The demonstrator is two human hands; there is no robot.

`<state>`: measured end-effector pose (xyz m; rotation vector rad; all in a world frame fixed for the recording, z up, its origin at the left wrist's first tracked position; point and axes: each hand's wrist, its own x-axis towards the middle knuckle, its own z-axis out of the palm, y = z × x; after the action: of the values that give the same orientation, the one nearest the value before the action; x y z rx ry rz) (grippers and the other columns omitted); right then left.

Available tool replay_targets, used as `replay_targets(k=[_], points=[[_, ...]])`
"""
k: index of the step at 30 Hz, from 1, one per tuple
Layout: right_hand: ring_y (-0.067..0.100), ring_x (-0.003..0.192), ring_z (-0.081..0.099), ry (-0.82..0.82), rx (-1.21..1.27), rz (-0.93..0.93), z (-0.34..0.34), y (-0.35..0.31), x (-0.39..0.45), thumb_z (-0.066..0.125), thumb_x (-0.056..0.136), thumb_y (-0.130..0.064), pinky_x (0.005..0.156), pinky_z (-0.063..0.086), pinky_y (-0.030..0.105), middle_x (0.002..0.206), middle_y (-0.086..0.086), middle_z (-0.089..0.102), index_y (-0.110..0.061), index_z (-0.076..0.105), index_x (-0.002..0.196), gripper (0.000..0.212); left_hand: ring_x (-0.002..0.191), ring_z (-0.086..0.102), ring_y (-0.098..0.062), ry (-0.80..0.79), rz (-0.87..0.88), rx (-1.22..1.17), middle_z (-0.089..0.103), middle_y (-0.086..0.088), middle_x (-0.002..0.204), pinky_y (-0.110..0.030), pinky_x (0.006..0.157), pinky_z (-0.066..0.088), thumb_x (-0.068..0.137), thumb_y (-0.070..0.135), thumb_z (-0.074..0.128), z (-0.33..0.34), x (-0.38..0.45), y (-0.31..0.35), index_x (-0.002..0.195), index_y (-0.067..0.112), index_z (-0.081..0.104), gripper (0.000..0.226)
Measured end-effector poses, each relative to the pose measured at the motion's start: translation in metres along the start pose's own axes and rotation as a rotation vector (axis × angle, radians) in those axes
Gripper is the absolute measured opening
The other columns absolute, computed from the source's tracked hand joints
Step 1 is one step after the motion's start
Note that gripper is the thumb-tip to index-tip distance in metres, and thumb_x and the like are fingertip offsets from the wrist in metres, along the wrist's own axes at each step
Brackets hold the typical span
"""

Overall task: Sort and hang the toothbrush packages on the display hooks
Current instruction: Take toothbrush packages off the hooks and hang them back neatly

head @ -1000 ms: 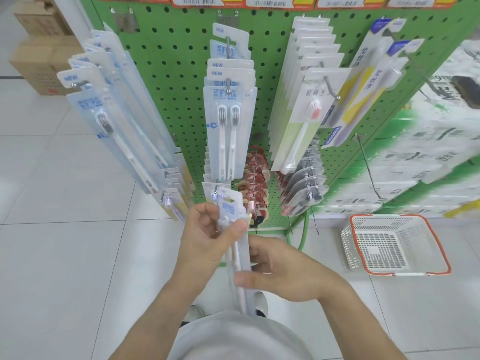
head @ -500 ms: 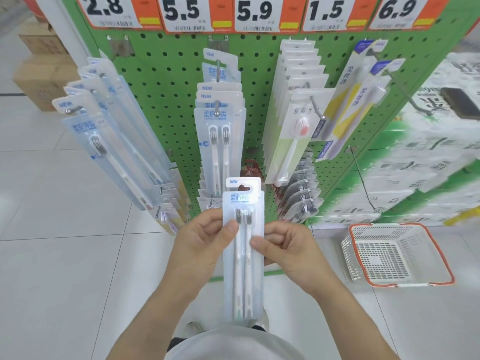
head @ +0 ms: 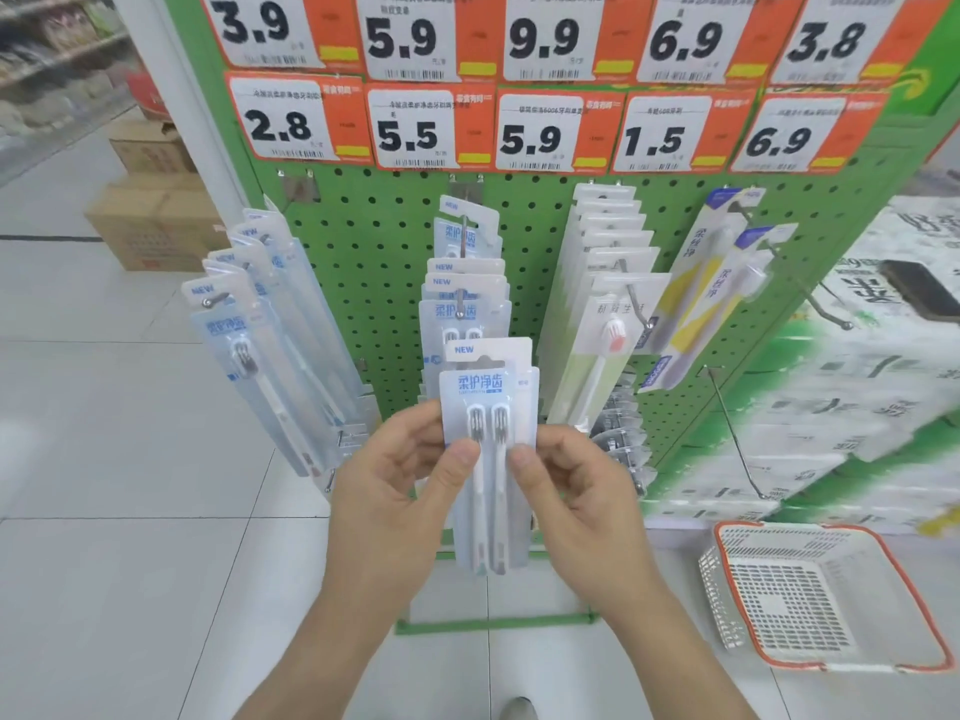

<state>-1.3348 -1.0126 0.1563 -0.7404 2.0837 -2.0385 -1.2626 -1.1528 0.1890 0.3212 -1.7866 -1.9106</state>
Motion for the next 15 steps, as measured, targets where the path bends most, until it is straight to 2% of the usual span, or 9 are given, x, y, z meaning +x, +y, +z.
replay_targets(k=[4, 7, 15], points=[[0.026, 0.076, 0.069, 0.040, -0.097, -0.117, 0.006, -0.018, 0.012, 0.061, 0.100, -0.025, 0.068, 0.053, 0.048, 0.086, -0.002, 0.075, -0.024, 0.070, 0.101, 0.009, 0.096, 0.073, -0.015, 0.034, 0.072, 0.005, 0.078, 0.007, 0.102, -0.021, 0.085, 0.055, 0.084, 0.019, 0.069, 0.002, 0.007, 0.015, 0.115, 0.027, 0.069, 0.033], [0.024, 0.070, 0.065, 0.081, -0.097, -0.118, 0.011, -0.026, 0.020, 0.061, 0.099, -0.025, 0.064, 0.052, 0.044, 0.079, 0.000, 0.072, -0.019, 0.070, 0.097, 0.011, 0.092, 0.073, -0.013, 0.068, 0.067, 0.015, 0.077, 0.006, 0.098, -0.019, 0.082, 0.055, 0.083, 0.024, 0.070, 0.002, 0.013, 0.019, 0.121, 0.027, 0.067, 0.038], [0.027, 0.074, 0.068, 0.118, -0.083, -0.065, 0.017, -0.028, 0.028, 0.062, 0.100, -0.022, 0.068, 0.055, 0.044, 0.081, 0.002, 0.073, -0.020, 0.071, 0.096, 0.010, 0.088, 0.071, -0.010, 0.101, 0.094, 0.029, 0.076, 0.010, 0.096, -0.017, 0.080, 0.054, 0.081, 0.028, 0.071, 0.002, 0.018, 0.020, 0.121, 0.031, 0.066, 0.041]])
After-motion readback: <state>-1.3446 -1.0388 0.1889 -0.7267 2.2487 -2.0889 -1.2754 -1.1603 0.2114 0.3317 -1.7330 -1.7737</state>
